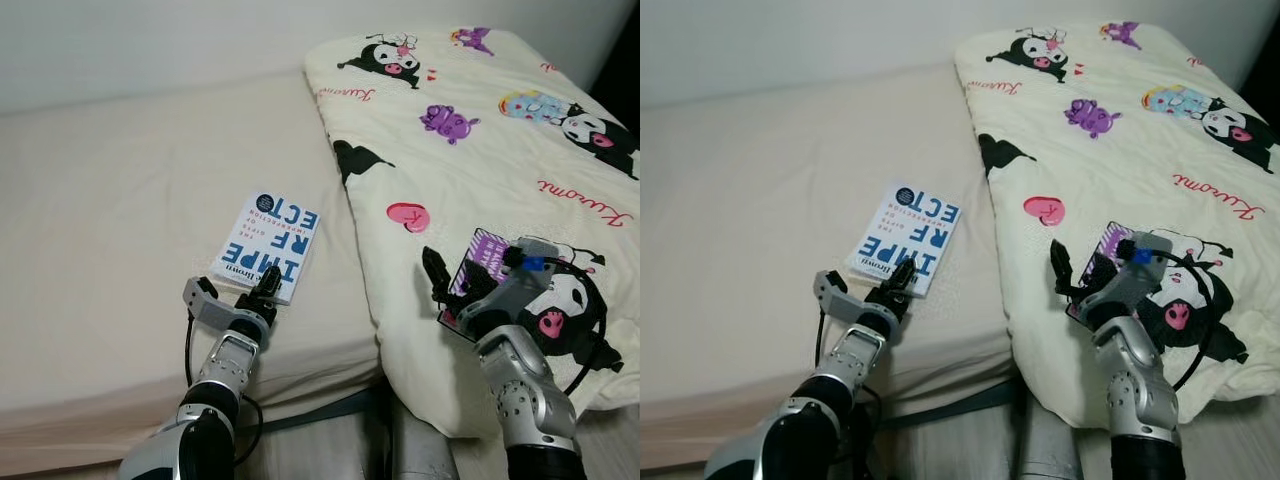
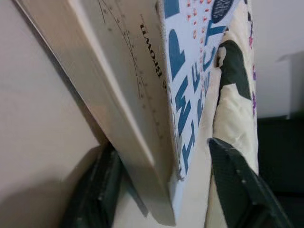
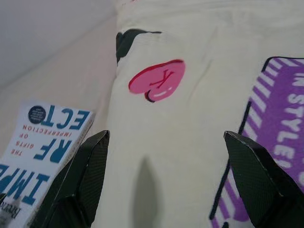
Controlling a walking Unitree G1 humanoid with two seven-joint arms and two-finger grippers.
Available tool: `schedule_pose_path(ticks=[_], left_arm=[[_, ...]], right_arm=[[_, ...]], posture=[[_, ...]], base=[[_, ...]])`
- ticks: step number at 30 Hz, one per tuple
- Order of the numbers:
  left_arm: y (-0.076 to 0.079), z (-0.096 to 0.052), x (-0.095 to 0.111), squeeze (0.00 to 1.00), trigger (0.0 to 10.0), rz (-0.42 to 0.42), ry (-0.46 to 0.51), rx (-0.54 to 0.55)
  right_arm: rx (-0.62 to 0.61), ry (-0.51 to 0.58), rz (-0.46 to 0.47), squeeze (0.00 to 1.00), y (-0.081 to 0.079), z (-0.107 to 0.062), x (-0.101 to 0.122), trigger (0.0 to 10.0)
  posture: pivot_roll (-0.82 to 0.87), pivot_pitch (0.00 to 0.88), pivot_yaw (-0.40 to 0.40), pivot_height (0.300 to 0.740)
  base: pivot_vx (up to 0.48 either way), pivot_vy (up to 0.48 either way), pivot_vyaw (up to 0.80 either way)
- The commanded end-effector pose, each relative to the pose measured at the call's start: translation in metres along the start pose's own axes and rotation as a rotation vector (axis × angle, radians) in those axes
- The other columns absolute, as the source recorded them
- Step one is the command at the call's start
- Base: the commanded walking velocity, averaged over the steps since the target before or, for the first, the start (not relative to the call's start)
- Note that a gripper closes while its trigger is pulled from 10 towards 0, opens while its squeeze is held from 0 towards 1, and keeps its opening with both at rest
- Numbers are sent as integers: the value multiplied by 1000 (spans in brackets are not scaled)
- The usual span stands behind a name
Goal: Clean up the room
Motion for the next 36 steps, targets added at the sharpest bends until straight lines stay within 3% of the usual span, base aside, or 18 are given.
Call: schedule_pose_path(ticks=[1, 11, 16, 17, 18, 20, 21, 22, 23, 25, 26, 27, 30, 31, 32, 33, 35, 36], left_arm=[[7, 2, -1, 0, 0, -19, 4, -20], [-8, -2, 10, 0, 0, 46, 11, -1], [-1, 2, 26, 0, 0, 51, 43, -71], [12, 5, 40, 0, 0, 69, 68, -160], [12, 5, 40, 0, 0, 69, 68, -160], [41, 8, 68, 0, 0, 114, 109, -371], [41, 8, 68, 0, 0, 114, 109, -371], [58, 6, 81, 0, 0, 133, 121, -491], [58, 6, 81, 0, 0, 133, 121, -491], [95, -6, 103, 0, 0, 206, 110, -758], [95, -6, 103, 0, 0, 206, 110, -758], [111, -15, 108, 0, 0, 282, 80, -881], [122, -23, 110, 0, 0, 355, 50, -969], [132, -29, 111, 0, 1412, 492, 12, -1037], [132, -29, 111, 0, 1412, 492, 12, -1037], [134, -28, 112, 0, 4314, 594, 5, -1041], [134, -26, 112, 0, 4980, 734, -1, -1031], [134, -26, 112, 0, 4980, 734, -1, -1031]], right_arm=[[1, -10, 8, 0, -1, -3, -1, 10000], [5, 24, 15, 0, -1, -2, 12, 10000], [15, 39, 34, 0, -3, 1, 16, 10000], [26, 50, 49, 0, -5, 3, 20, 10000], [26, 50, 49, 0, -5, 3, 20, 10000], [48, 75, 91, 0, -8, 8, 27, 10000], [48, 75, 91, 0, -8, 8, 27, 10000], [61, 91, 118, 0, -10, 10, 32, 10000], [61, 91, 118, 0, -10, 10, 32, 10000], [94, 111, 184, 0, -15, 13, 39, 10000], [94, 111, 184, 0, -15, 13, 39, 10000], [119, 114, 203, 0, -19, 13, 41, 10000], [141, 114, 215, 0, -22, 13, 42, 10000], [198, 126, 225, 0, -32, 12, 49, 10000], [198, 126, 225, 0, -32, 12, 49, 10000], [256, 143, 236, 0, -43, 10, 57, 10000], [359, 158, 240, 0, -61, 4, 69, 10000], [359, 158, 240, 0, -61, 4, 69, 10000]], posture=[[-185, 251, 95, 530], [-186, 230, 96, 530], [-181, 218, 92, 530], [-172, 208, 88, 530], [-172, 208, 88, 530], [-167, 187, 87, 530], [-167, 187, 87, 530], [-165, 181, 87, 530], [-165, 181, 87, 530], [-161, 161, 86, 530], [-161, 161, 86, 530], [-158, 156, 85, 530], [-156, 153, 84, 530], [-157, 146, 88, 530], [-157, 146, 88, 530], [-159, 144, 89, 530], [-160, 143, 92, 530], [-160, 143, 92, 530]], base=[[0, 0, 0], [0, 0, 0], [0, 0, 0], [0, 0, 0], [0, 0, 0], [0, 0, 0], [0, 0, 0], [0, 0, 0], [0, 0, 0], [0, 0, 0], [0, 0, 0], [0, 0, 0], [0, 0, 0], [0, 0, 0], [0, 0, 0], [0, 0, 0], [0, 0, 0], [0, 0, 0]])
Point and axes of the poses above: a point about 5 cm out from each wrist's last joint towards the gripper, its own z axis pointing out of the wrist towards the gripper, its own x axis along the axis of the wrist's last joint, y = z × x, the point moved 5 cm from there along z, pointing out of the wrist towards the gripper, and after that the axes turned 13 degrees about z, right-handed, at the moved point
